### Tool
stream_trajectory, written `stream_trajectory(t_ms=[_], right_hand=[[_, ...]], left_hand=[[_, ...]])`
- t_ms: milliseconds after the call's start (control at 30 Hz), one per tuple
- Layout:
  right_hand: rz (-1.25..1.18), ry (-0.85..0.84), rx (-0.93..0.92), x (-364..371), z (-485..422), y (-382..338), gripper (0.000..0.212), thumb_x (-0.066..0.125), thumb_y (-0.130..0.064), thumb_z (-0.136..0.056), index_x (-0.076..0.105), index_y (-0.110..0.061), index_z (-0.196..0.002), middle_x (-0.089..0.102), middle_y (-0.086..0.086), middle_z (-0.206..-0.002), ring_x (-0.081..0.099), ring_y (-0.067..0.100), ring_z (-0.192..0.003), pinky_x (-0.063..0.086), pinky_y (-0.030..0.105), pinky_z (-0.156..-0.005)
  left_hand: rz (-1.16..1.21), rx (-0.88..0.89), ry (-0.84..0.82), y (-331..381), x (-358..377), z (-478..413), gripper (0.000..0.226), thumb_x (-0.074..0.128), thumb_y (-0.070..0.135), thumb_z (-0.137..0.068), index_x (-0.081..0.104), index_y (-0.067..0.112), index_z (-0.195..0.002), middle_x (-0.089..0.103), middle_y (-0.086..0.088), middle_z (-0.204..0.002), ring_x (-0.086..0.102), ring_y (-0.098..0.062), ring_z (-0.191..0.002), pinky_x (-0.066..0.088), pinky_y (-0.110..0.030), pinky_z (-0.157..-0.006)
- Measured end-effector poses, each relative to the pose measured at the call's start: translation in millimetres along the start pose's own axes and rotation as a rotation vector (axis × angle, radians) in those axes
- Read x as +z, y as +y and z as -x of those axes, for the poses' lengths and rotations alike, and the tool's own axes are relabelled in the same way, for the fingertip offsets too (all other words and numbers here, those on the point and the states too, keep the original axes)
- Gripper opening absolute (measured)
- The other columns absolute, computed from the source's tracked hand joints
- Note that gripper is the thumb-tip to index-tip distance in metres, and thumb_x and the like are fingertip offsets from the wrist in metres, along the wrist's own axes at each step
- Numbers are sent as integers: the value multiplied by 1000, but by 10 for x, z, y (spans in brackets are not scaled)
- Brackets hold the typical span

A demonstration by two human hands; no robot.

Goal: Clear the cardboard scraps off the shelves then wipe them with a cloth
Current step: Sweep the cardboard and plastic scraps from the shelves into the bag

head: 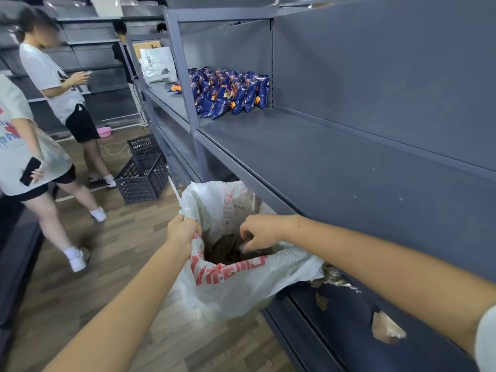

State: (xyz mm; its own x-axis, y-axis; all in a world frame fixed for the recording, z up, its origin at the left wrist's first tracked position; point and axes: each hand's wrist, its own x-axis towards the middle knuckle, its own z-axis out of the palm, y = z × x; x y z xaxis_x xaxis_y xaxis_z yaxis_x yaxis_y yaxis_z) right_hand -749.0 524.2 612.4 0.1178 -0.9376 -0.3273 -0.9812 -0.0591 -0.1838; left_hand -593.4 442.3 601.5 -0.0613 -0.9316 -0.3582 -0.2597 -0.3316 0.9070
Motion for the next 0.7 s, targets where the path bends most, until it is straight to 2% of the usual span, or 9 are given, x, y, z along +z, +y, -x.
stream_trajectory(t_ms=[67,167,333,467,600,700], right_hand=[[-9,-3,55,94,7,-41,27,52,-28,-91,59,-6,-104,61,11,-107,60,28,-89,49,35,-70],[-12,8,125,310,8,-154,27,51,-28,-90,60,-7,-104,59,8,-103,58,27,-90,46,35,-71],[16,106,251,920,-46,-309,27,50,-29,-89,58,-11,-109,57,10,-113,54,29,-102,45,38,-81],[-99,165,385,1374,30,-266,35,47,-28,-90,52,-15,-123,49,10,-128,47,30,-117,40,36,-91],[-263,207,538,1625,199,-45,39,46,-29,-92,47,-16,-129,44,8,-136,45,29,-123,41,37,-98],[-352,311,656,1704,322,183,40,46,-31,-93,45,-15,-129,45,8,-136,49,29,-119,43,35,-97]], left_hand=[[-2,6,13,-70,-48,2,25,39,-20,-73,51,0,-79,48,-17,-86,45,-26,-72,42,-32,-62],[29,4,42,-299,-150,-44,34,34,-14,-84,36,13,-63,39,-7,-68,33,-17,-56,31,-26,-51],[-62,58,21,-922,-419,-152,30,33,-10,-83,31,11,-61,33,-7,-61,29,-18,-55,26,-28,-52],[-173,35,-20,-1303,-421,-181,34,34,-5,-86,26,14,-59,30,-7,-63,28,-19,-57,26,-30,-55],[-207,6,-39,-1488,-241,-123,25,37,-1,-88,37,12,-67,37,-13,-72,36,-23,-68,32,-33,-67],[-172,-28,-55,-1527,-96,-60,20,37,-5,-86,48,11,-80,46,-16,-87,43,-28,-78,39,-35,-71]])
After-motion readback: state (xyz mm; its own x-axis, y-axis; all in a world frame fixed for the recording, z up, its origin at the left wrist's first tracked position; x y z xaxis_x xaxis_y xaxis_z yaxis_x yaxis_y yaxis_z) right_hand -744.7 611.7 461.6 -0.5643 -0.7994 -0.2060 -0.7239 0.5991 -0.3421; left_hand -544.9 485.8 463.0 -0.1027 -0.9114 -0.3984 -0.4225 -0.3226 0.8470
